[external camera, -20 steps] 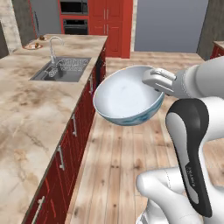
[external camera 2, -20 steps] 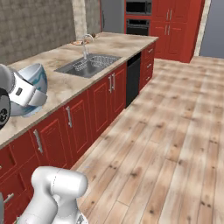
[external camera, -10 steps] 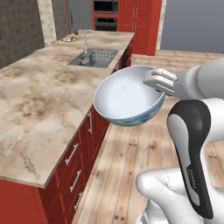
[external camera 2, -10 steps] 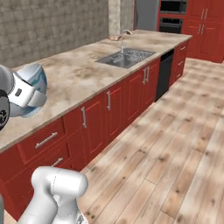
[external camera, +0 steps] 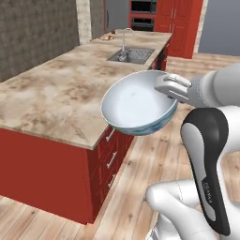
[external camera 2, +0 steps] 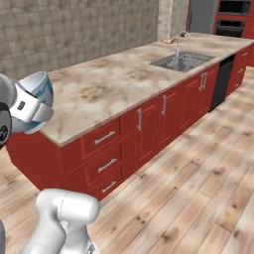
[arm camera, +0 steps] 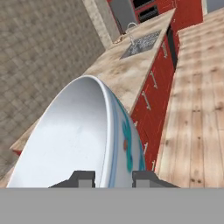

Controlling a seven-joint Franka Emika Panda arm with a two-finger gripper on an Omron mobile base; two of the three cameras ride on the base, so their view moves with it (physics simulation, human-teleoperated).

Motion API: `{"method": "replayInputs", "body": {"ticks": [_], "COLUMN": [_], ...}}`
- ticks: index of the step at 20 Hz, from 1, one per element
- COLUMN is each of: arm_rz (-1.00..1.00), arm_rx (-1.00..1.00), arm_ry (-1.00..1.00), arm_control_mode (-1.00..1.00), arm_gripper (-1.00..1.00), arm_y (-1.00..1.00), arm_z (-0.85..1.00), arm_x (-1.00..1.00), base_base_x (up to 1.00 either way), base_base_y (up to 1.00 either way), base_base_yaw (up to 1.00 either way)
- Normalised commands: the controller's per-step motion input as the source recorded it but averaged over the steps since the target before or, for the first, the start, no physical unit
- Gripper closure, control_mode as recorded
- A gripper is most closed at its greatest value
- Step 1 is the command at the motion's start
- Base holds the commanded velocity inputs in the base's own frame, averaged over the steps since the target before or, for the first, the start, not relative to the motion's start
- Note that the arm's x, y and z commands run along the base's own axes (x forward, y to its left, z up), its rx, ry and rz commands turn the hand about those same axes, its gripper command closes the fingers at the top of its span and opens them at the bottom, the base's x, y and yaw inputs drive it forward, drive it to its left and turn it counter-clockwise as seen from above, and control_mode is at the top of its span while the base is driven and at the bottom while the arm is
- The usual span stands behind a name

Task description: Take the smaller bowl and place it next to the appetizer plate on the dining counter , and place the larger bowl next to the plate with cooked food.

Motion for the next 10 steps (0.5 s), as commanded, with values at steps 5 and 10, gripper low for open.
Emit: {"method": "replayInputs", "body": {"ticks": [5, 10], "arm_rz": [0.0, 0.0], "arm_rx": [0.0, 0.0], "arm_ry": [0.0, 0.0], "arm_control_mode": [1.0, 1.0], "arm_gripper": [1.0, 1.0], "arm_y": [0.0, 0.0], "arm_z": [0.0, 0.0], "arm_x": [0.0, 0.0], "base_base_x": [-0.06, 0.47], "base_base_y": [1.0, 1.0], "base_base_yaw": [0.21, 0.15]}}
